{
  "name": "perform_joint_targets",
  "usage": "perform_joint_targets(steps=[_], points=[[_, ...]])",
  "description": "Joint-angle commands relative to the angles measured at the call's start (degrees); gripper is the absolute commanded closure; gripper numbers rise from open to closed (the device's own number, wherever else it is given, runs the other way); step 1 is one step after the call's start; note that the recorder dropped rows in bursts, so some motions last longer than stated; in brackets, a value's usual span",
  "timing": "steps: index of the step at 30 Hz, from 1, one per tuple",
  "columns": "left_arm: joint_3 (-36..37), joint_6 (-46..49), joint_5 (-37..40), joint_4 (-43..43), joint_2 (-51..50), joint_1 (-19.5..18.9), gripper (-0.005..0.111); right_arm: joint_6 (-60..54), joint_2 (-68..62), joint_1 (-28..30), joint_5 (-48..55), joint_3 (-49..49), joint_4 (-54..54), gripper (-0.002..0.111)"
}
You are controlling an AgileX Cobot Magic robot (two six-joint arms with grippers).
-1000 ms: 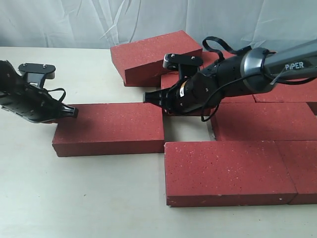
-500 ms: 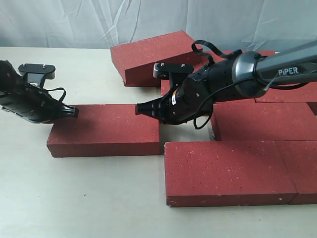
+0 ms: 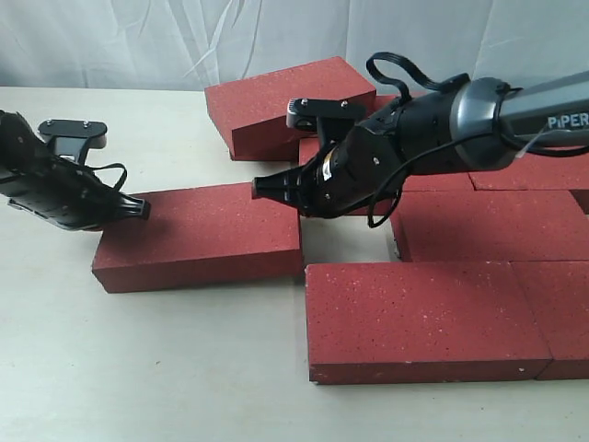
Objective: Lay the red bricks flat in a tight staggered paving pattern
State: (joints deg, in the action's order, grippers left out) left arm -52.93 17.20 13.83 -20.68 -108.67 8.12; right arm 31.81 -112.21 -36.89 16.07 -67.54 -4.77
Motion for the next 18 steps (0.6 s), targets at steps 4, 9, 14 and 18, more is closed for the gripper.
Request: perform_joint_targets(steps=[4, 9, 14, 18], points=[[-0.19, -0.04, -0.34, -0.74, -0.01, 1.72, 0.107, -0.27, 1.18, -0.22, -1.39, -0.16, 0.28, 0.109], [-0.19, -0.04, -0.46, -0.91, -0.01, 1.72, 0.107, -0.27, 1.41, 1.48, -1.48, -0.16, 0.27, 0.109], [-0.19, -0.04, -0.56, -1.15, -0.01, 1.72, 0.107, -0.27, 1.49, 3.18, 0.18, -0.16, 0.21, 0.109], [-0.19, -0.04, -0.45, -1.82, -0.01, 1.72, 0.107, -0.27, 1.49, 3.18, 0.66, -0.16, 0.21, 0.109]])
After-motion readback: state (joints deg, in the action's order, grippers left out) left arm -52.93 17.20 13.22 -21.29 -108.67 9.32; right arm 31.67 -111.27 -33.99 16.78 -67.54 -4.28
